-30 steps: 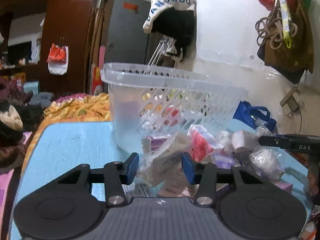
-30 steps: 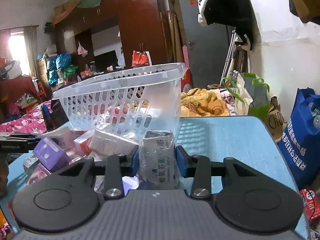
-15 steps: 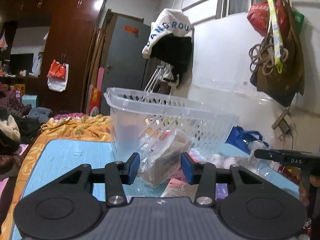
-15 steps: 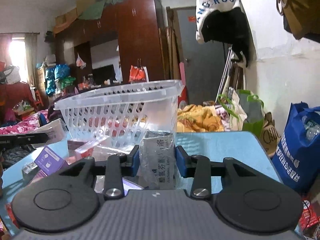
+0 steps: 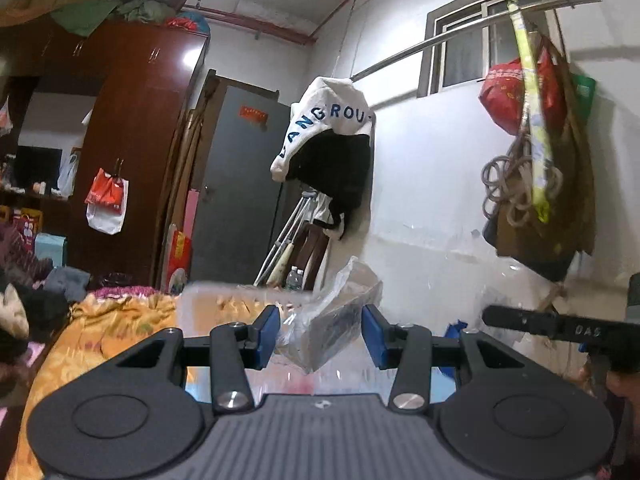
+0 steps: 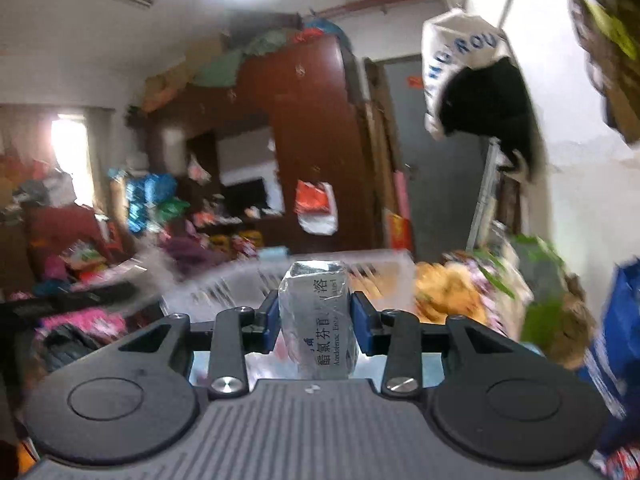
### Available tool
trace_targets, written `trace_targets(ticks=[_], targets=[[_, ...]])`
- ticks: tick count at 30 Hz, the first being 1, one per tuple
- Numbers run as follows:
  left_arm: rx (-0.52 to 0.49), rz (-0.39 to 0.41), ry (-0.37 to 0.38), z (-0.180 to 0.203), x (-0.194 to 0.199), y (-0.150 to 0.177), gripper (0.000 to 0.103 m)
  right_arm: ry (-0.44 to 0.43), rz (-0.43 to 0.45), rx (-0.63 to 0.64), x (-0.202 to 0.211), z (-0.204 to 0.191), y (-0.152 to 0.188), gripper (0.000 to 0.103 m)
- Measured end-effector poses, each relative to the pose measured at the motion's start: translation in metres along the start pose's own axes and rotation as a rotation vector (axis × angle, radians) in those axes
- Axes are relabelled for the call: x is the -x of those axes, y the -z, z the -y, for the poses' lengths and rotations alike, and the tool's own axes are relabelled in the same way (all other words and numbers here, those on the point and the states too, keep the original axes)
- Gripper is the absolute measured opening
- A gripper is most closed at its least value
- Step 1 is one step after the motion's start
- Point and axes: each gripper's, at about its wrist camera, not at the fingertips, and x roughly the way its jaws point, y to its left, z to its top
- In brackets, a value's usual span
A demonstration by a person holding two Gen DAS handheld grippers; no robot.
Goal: Organize objects
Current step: 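Move both items over the white basket and release them inside, then grasp the red gold-ribboned box with the left tool while the right tool grasps a purple box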
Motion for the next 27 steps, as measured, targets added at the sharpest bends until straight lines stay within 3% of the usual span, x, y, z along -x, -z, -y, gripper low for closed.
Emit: trace_targets(ticks=[2,4,6,8,10,11,12,13,15,17,20,25,27], targets=[[0.008,-0.024,-0.037,0.001,-0.027,-0.019,0.049,-0.010,0.024,0.019,-0.019,-0.006,-0.023,0.041],[0.040,-0.083,-0.069,-0.002,-0.055,-0.033,0.049,0.033,0.017,0.056,-0.047,-0.011,-0.039,0.041],[0.054,-0.120,-0.072,-0.006,-0.072,-0.037,0.049,0.056,-0.042,0.067,-0.079,-0.012,-0.046,0.041],[0.028,-0.132,-0.123,-0.004,-0.084,-0.037,0.050,0.088,-0.100,0.089,-0.103,-0.011,-0.044,0.041],[0.025,-0.150,-0.141,-0.006,-0.092,-0.036,0.066,0.114,-0.123,0.118,-0.118,-0.011,-0.040,0.044],[0.027,-0.162,-0.143,-0.007,-0.096,-0.035,0.086,0.123,-0.124,0.119,-0.121,-0.011,-0.037,0.047],[0.028,-0.166,-0.154,-0.008,-0.098,-0.035,0.094,0.124,-0.129,0.115,-0.121,-0.012,-0.036,0.066],[0.022,-0.156,-0.168,-0.009,-0.094,-0.034,0.094,0.126,-0.128,0.109,-0.119,-0.011,-0.035,0.088],[0.016,-0.120,-0.168,-0.011,-0.075,-0.032,0.094,0.137,-0.065,0.128,-0.098,-0.015,-0.034,0.103],[0.011,-0.107,-0.155,-0.010,-0.051,-0.027,0.094,0.125,-0.041,0.149,-0.079,-0.018,-0.031,0.103],[-0.049,-0.137,-0.163,-0.005,-0.011,-0.006,0.095,0.096,-0.108,0.085,-0.047,-0.012,-0.012,0.103],[-0.037,-0.154,-0.185,0.000,0.045,0.045,0.095,0.093,-0.136,0.043,0.014,-0.001,0.050,0.103],[-0.052,-0.171,-0.164,0.010,0.056,0.068,0.095,0.091,-0.148,-0.035,0.031,0.006,0.072,0.103]])
